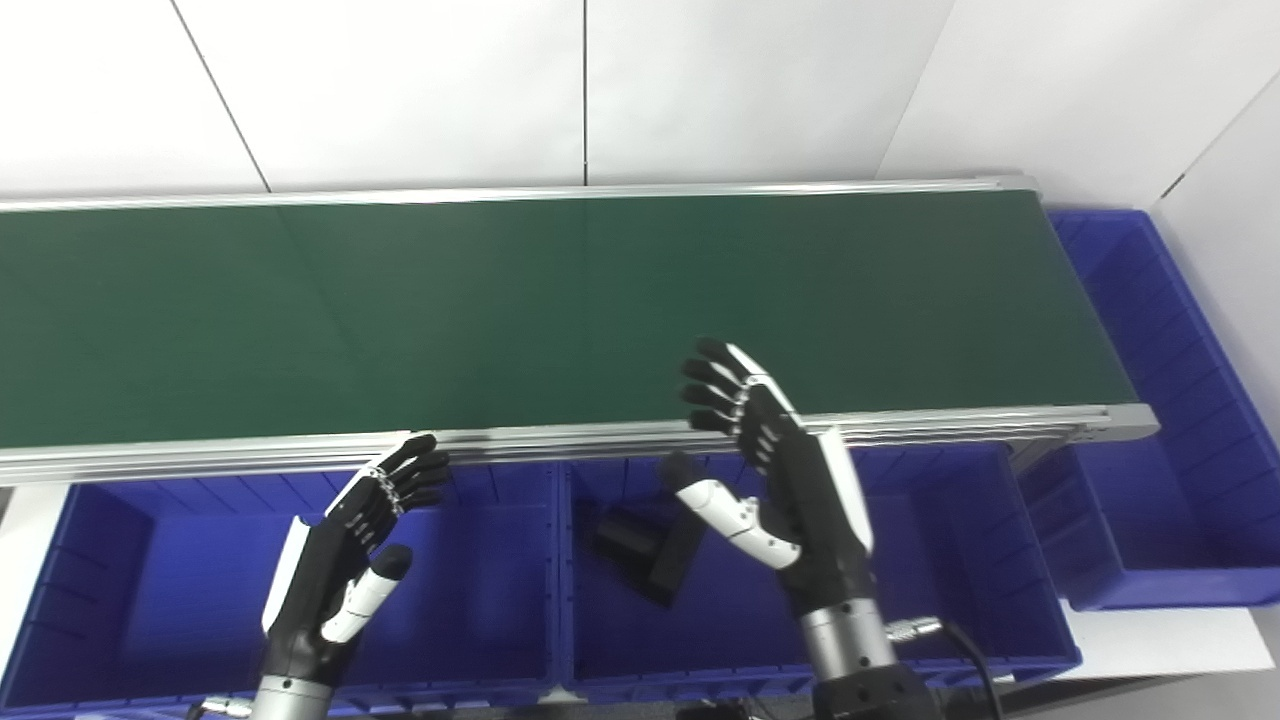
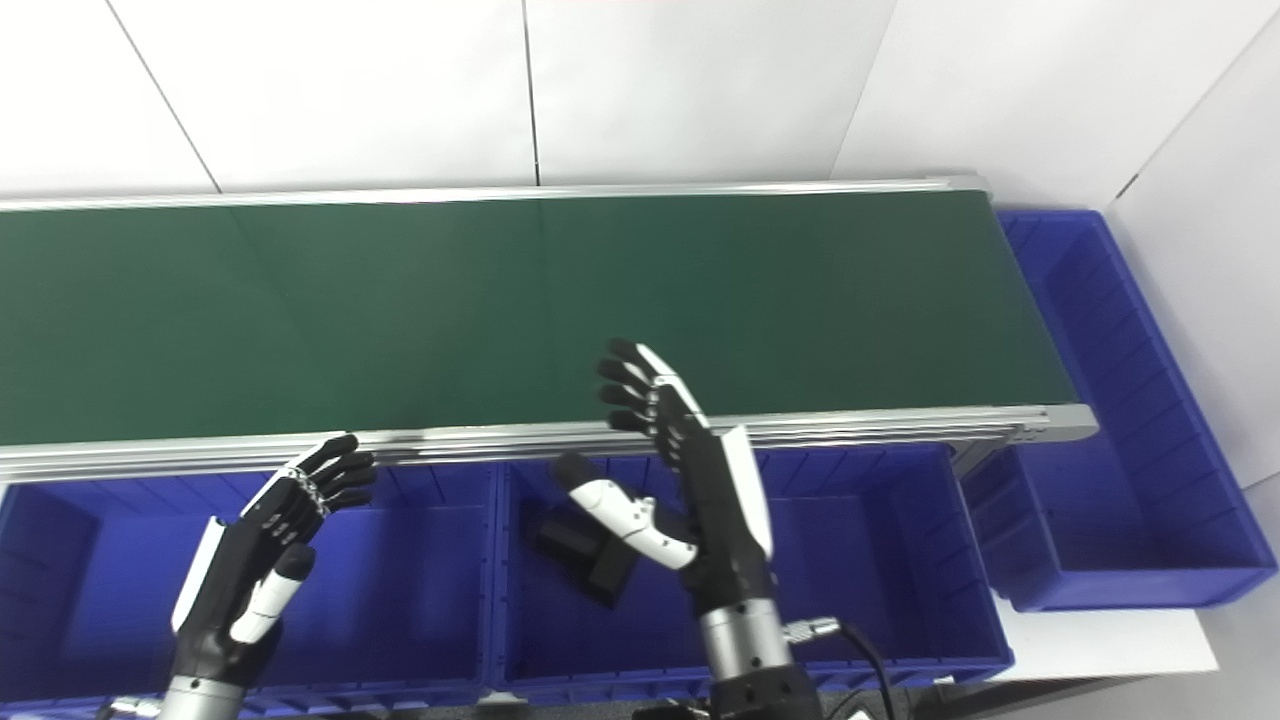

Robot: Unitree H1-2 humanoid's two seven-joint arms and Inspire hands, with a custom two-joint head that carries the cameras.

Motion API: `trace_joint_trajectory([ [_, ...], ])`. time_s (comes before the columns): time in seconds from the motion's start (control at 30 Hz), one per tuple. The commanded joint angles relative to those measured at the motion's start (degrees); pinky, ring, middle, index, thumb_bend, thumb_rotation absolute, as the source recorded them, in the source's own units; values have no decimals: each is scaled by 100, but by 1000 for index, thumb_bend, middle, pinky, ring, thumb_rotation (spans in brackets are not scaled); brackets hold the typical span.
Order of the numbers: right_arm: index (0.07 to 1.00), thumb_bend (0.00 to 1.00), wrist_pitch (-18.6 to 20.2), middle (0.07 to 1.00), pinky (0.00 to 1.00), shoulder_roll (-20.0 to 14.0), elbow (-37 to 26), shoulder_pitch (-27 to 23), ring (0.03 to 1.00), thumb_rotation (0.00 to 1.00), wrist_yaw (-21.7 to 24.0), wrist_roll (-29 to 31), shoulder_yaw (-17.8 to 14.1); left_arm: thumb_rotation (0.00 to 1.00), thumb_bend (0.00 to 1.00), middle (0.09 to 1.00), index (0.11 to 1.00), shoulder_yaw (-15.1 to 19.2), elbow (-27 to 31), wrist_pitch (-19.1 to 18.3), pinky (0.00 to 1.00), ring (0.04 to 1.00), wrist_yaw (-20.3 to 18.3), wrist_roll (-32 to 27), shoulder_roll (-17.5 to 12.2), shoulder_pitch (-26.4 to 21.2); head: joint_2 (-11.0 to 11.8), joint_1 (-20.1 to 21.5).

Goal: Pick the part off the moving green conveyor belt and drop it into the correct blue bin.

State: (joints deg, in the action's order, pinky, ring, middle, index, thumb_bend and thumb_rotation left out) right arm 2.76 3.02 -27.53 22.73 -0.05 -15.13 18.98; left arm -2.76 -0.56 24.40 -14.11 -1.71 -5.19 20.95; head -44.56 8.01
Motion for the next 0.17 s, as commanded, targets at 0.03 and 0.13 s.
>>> trace_joint_trajectory([
  [0.03,869,554,-77,836,744,66,94,-170,802,591,142,78,131,784,770,798,824,-41,121,252,739,777,90,52,32,29,42,-99],
  [0.13,862,537,-228,835,742,34,426,-280,800,607,172,151,144,791,764,803,828,-103,110,249,739,778,151,133,51,58,130,-280],
])
